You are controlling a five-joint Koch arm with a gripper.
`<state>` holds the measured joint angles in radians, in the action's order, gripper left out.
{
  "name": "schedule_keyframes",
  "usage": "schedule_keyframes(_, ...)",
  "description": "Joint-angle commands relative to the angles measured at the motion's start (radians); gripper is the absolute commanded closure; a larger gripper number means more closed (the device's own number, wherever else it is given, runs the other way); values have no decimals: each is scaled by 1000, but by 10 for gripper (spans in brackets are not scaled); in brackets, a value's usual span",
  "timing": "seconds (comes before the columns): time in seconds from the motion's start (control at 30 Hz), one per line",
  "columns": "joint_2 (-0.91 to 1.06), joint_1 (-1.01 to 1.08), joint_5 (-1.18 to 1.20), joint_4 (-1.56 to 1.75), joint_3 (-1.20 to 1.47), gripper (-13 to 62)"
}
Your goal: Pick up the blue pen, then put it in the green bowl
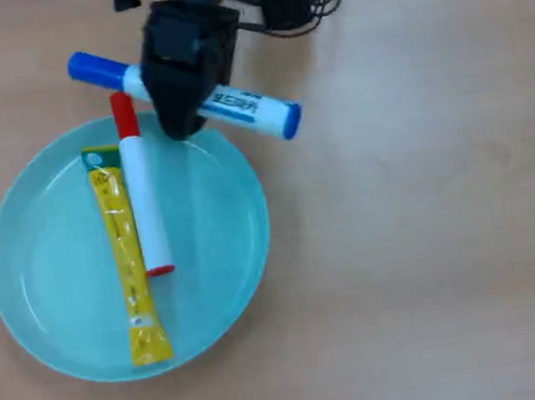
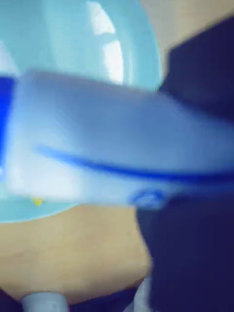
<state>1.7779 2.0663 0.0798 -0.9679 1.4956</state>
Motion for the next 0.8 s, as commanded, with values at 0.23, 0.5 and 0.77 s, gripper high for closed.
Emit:
schedule_keyframes(0.23,-250,117,-2,192,-77,562)
schedule_keyframes(0.5,-387,164,0,195,-101,561)
schedule_keyframes(0.77,-453,158,0,201,-117,559)
